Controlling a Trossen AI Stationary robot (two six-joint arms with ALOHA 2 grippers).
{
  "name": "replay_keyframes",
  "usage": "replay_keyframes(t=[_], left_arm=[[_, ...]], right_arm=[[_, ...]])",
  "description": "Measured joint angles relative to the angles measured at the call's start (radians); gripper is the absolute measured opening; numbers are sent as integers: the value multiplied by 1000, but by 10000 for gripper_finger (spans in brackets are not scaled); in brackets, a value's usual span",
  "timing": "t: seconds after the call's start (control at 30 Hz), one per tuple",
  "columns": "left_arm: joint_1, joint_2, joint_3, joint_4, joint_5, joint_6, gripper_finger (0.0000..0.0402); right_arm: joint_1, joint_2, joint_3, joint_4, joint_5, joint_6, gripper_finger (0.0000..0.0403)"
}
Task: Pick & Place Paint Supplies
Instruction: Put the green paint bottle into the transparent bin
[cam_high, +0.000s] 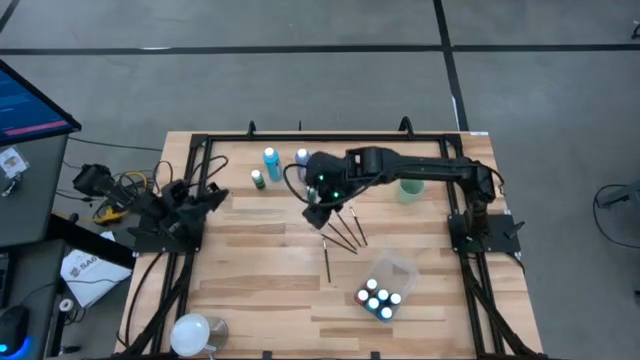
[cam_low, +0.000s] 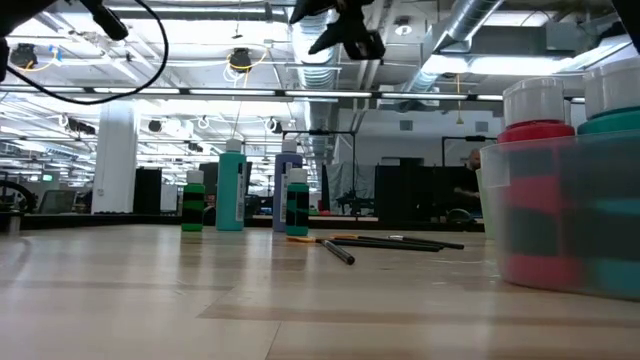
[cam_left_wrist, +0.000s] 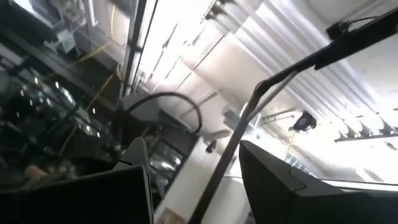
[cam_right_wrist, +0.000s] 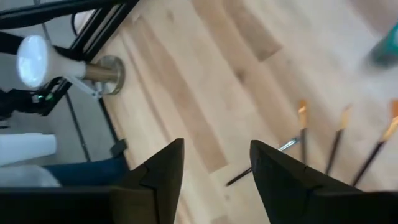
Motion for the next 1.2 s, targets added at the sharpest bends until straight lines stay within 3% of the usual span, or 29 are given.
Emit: replay_keyframes(t=[0.2,0.4,0.47,0.63,0.7,0.83,1.2], left_arm=[[0,-103,0,-52,-97,93,132],[0,-223,19,-287,-138,70,132],[0,-267,64,-434,-144,66,132],[0,-342,277,-1005,-155,16,132],[0,-349,346,-1154,-160,8,132],[0,-350,385,-1193,-160,52,132],[0,-354,283,-1199,-75,66,132]], right_arm=[[-51,0,0,-3,28,-114,218],[-82,0,0,2,230,-230,228],[-93,3,0,3,275,-254,226],[-115,24,-21,33,308,-265,224],[-123,19,-58,123,308,-259,224],[-140,23,-151,245,308,-202,223],[-163,20,-324,453,314,-151,223]])
